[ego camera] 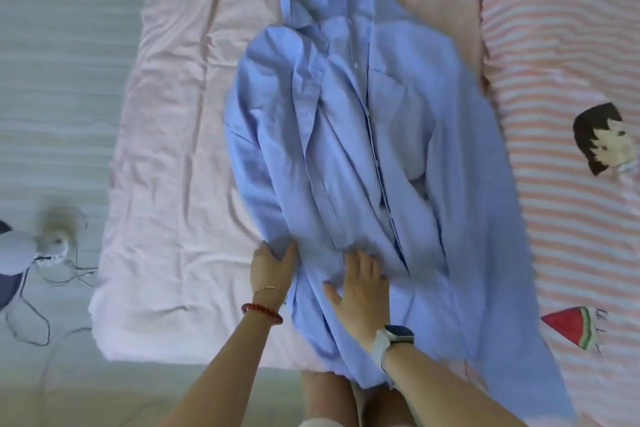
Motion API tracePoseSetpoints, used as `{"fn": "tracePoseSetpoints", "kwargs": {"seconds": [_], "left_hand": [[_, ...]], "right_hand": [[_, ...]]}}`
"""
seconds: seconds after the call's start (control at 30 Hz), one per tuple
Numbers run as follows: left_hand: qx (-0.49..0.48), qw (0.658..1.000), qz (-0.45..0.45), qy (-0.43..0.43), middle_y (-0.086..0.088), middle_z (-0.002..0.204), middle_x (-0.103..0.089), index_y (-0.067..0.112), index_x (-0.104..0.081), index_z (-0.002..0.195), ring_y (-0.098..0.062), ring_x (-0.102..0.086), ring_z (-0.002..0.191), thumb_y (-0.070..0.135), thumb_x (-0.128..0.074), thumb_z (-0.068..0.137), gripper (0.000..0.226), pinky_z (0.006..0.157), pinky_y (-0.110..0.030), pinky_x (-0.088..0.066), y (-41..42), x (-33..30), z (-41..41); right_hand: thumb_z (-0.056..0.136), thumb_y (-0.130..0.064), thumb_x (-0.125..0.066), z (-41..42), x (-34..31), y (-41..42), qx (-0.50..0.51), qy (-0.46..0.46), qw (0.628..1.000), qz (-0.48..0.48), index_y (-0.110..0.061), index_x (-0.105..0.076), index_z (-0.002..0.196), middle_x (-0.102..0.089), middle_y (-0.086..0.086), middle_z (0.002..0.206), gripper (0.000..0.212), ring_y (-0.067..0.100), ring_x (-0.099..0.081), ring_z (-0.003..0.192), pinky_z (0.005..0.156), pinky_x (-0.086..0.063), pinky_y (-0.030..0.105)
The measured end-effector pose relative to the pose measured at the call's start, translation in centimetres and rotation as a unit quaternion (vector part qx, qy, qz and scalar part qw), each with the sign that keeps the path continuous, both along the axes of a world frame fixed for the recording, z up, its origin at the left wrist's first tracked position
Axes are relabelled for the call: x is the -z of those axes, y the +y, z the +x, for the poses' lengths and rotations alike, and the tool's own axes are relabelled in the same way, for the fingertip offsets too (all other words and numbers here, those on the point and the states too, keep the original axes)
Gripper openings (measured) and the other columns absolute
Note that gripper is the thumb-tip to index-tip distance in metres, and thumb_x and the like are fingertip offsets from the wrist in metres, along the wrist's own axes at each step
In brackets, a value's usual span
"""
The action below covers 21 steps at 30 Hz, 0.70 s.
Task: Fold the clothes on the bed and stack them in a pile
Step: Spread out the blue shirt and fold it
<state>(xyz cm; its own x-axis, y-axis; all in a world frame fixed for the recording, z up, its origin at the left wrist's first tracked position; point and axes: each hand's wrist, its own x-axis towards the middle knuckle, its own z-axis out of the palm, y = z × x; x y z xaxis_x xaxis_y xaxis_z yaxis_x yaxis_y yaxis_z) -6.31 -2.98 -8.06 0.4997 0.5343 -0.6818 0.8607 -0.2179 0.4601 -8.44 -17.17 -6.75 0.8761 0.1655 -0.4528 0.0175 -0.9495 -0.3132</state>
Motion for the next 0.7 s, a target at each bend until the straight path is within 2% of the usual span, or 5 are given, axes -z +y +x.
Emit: {"fn": "tracePoseSetpoints", "kwargs": {"seconds": [0.17, 0.33, 0.43, 0.57, 0.7], "left_hand": [[-0.058, 0.985, -0.085, -0.140, 0.014, 0.086, -0.055, 0.019, -0.046, 0.098, -0.001, -0.053, 0.078, 0.016, -0.046, 0.096, 0.003, 0.064, -0.014, -0.039, -0.3, -0.5, -1.7], [-0.117, 0.978, 0.056, -0.162, -0.009, 0.080, -0.056, 0.005, -0.043, 0.092, -0.029, -0.051, 0.080, 0.016, -0.045, 0.094, 0.011, 0.061, -0.024, -0.038, 3.4, -3.1, -1.9], [-0.116, 0.962, 0.213, -0.128, -0.027, 0.107, -0.058, 0.001, -0.044, 0.110, -0.043, -0.053, 0.096, 0.014, -0.043, 0.092, 0.022, 0.073, -0.036, -0.036, 8.6, -4.8, -1.6], [-0.048, 0.941, 0.332, -0.031, -0.017, 0.142, -0.032, 0.011, -0.038, 0.136, -0.034, -0.034, 0.128, 0.014, -0.053, 0.082, 0.056, 0.099, -0.045, -0.029, 10.2, -5.0, -1.4], [0.096, 0.966, 0.235, -0.051, -0.028, 0.123, -0.050, -0.006, -0.049, 0.120, -0.039, -0.047, 0.116, 0.016, -0.056, 0.087, 0.040, 0.094, -0.041, -0.035, 4.5, -2.5, -3.0]], "right_hand": [[0.091, -0.016, -0.054, 0.5, 2.2, -1.0, 0.058, -0.018, 0.998, 0.008, -0.002, -0.056, 0.106, -0.054, 0.015, 0.111, 0.021, 0.033, -0.049, 0.108, 0.081, -0.043, 0.038], [0.098, -0.012, -0.040, 1.9, -0.2, -4.8, 0.252, -0.050, 0.951, 0.171, -0.002, -0.050, 0.093, -0.057, 0.015, 0.079, 0.015, 0.034, -0.053, 0.075, 0.060, -0.032, 0.033], [0.097, -0.012, -0.042, 3.7, -2.6, -6.6, 0.352, -0.021, 0.885, 0.304, -0.010, -0.047, 0.074, -0.045, 0.001, 0.066, 0.024, 0.016, -0.042, 0.061, 0.056, -0.034, 0.024], [0.095, -0.017, -0.047, 5.1, -3.7, -9.1, 0.437, -0.044, 0.844, 0.306, -0.004, -0.051, 0.077, -0.042, 0.002, 0.065, 0.023, 0.015, -0.037, 0.060, 0.049, -0.033, 0.014], [0.090, -0.017, -0.056, 3.4, -2.7, -9.8, 0.420, -0.001, 0.863, 0.280, -0.012, -0.050, 0.083, -0.048, -0.003, 0.072, 0.011, 0.010, -0.045, 0.063, 0.060, -0.037, 0.023]]}}
